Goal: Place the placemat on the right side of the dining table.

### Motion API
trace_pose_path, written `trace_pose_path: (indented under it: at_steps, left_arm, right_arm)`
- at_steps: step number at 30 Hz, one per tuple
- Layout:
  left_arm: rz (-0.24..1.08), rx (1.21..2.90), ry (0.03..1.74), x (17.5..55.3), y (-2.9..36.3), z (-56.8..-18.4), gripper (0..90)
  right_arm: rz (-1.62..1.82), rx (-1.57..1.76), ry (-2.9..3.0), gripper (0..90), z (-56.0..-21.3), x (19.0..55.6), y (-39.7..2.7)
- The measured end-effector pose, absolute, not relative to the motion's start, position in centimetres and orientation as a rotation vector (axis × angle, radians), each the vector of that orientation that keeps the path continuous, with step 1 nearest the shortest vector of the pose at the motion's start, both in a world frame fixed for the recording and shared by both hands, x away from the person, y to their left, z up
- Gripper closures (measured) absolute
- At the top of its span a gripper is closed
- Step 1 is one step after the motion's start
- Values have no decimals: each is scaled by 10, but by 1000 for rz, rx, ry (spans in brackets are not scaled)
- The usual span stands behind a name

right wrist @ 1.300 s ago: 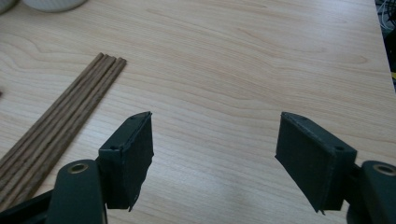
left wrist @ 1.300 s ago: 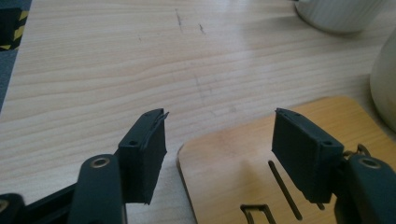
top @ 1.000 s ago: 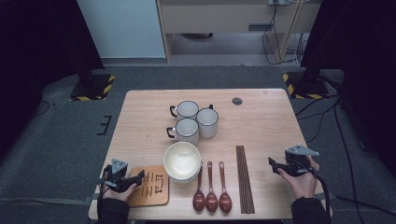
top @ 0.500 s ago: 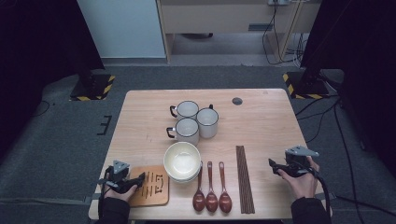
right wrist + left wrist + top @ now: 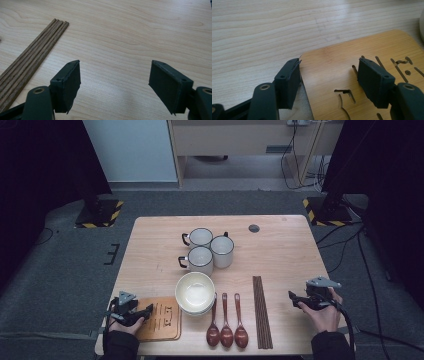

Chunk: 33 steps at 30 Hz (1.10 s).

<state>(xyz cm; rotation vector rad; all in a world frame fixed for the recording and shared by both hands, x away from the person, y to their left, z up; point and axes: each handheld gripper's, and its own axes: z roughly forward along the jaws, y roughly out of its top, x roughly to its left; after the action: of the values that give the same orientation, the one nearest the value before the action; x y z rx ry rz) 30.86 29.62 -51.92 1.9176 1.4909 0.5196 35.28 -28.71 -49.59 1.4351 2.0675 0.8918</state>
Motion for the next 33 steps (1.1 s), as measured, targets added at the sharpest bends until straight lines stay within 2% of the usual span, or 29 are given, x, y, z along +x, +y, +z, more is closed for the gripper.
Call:
trace_pose_path:
  at_steps: [33]
  left_arm:
    - [520, 1917, 1497, 306, 317, -518, 334]
  right_arm:
    - [903, 1423, 2067, 263, -495, 352, -288]
